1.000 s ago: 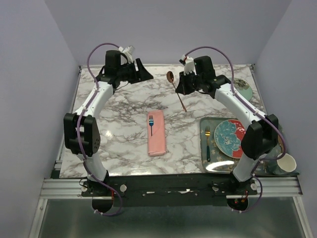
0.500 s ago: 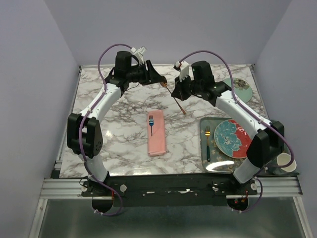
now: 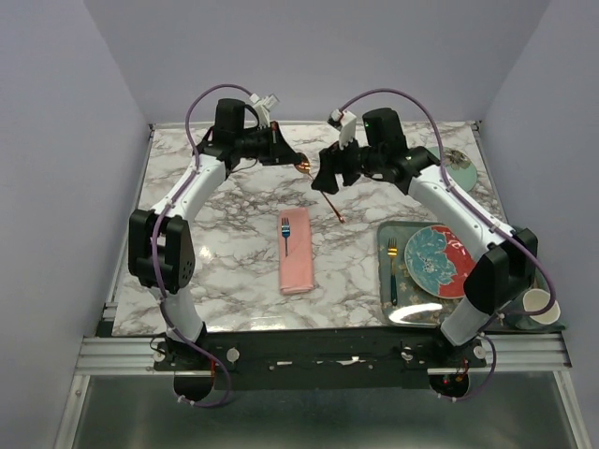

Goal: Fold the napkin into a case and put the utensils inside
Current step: Pass from the right arm to the left, then insert the spoon into the folded napkin.

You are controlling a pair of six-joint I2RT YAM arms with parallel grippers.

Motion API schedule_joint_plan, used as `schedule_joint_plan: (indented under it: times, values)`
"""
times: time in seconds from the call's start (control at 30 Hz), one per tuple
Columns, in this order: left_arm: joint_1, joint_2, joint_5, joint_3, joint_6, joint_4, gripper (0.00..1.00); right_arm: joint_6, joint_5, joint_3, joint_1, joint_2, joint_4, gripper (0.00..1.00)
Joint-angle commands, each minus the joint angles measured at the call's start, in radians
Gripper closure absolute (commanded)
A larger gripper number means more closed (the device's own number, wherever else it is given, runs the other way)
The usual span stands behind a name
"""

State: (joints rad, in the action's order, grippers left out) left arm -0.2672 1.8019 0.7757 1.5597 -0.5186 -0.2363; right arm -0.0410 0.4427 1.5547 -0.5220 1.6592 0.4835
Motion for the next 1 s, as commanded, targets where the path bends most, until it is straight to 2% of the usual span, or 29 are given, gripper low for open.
schedule_joint_plan:
  times: [0.0, 0.03, 0.07, 0.1, 0.17, 0.23, 0.63, 0.97]
  values:
    - [0.068, 0.050, 0.261, 0.051, 0.248, -0.081, 1.00, 0.029, 0.209, 0.076, 0.079, 0.040, 0.165, 0.08]
    - [0.077, 0.075, 0.284, 0.083, 0.305, -0.124, 1.00, 0.026, 0.249, 0.082, 0.098, 0.045, 0.203, 0.07]
    - [0.080, 0.089, 0.315, 0.104, 0.450, -0.170, 1.00, 0.024, 0.319, 0.091, 0.137, 0.056, 0.220, 0.06]
    - [0.086, 0.106, 0.318, 0.131, 0.521, -0.299, 1.00, 0.027, 0.342, 0.096, 0.157, 0.074, 0.239, 0.05]
    - [0.091, 0.166, 0.326, 0.223, 0.763, -0.435, 1.00, 0.029, 0.373, 0.114, 0.198, 0.093, 0.283, 0.03]
    - [0.100, 0.223, 0.336, 0.288, 0.851, -0.558, 1.00, 0.015, 0.392, 0.125, 0.214, 0.114, 0.315, 0.02]
    - [0.125, 0.416, 0.353, 0.424, 1.051, -0.606, 1.00, -0.014, 0.333, 0.136, 0.232, 0.131, 0.345, 0.00]
    - [0.125, 0.520, 0.358, 0.514, 1.020, -0.606, 1.00, -0.014, 0.329, 0.128, 0.232, 0.126, 0.351, 0.00]
